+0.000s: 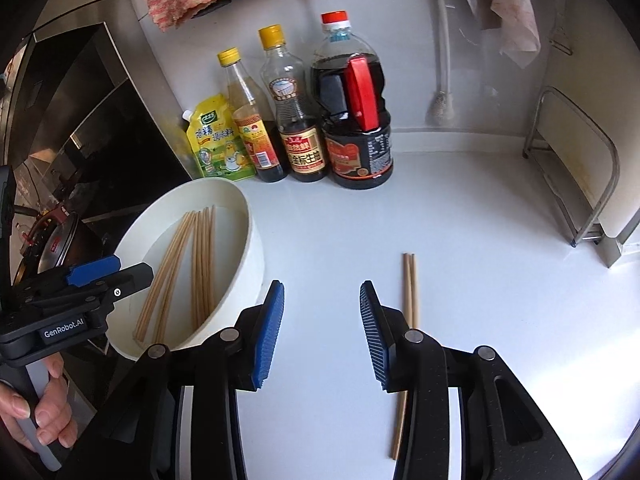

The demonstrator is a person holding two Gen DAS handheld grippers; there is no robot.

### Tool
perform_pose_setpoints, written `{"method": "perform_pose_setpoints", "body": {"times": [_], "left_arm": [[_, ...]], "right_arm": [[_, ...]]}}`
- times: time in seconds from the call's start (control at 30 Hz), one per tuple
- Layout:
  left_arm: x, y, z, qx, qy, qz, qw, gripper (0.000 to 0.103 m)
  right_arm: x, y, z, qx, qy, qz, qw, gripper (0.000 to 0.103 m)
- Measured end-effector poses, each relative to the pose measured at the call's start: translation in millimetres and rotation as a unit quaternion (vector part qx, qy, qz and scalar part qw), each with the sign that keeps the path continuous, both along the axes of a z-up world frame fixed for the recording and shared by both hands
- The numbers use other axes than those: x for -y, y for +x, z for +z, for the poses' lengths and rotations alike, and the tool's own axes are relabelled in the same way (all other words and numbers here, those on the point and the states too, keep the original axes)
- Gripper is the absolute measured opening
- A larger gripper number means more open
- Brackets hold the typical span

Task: Organize utensils
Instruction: 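Withdraw both open grippers from the basin toward the last two chopsticks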

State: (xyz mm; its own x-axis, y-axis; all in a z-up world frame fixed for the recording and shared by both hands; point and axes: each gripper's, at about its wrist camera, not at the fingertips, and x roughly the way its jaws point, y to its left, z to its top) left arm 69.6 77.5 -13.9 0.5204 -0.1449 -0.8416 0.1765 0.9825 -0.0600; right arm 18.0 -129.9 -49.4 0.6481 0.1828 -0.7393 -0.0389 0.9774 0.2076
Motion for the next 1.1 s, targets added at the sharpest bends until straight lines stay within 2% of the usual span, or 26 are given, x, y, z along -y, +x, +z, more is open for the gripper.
{"method": "perform_pose_setpoints", "body": {"times": [0.2, 0.5, 0.77, 1.1], "left_arm": [[33.3, 1.1, -11.5, -0.006, 0.0, -0.016, 0.9999, 0.063], [74.3, -3.3, -31.3, -0.011, 0.011, -0.025, 0.9996, 0.063], [97.9, -9.5, -45.8, -0.021, 0.011, -0.036, 0.9991, 0.063], [109.1, -14.6, -62.7, -0.029, 0.005, -0.046, 0.9985, 0.063]], "right_arm": [[39.9, -3.8, -17.0, -0.022, 0.001, -0.029, 0.999, 0.039], [75.4, -6.5, -58.1, -0.06, 0.005, -0.04, 0.997, 0.039], [82.9, -7.1, -94.0, -0.088, -0.007, -0.033, 0.996, 0.039], [78.5, -3.5, -109.7, -0.089, -0.001, -0.027, 0.996, 0.039]]}}
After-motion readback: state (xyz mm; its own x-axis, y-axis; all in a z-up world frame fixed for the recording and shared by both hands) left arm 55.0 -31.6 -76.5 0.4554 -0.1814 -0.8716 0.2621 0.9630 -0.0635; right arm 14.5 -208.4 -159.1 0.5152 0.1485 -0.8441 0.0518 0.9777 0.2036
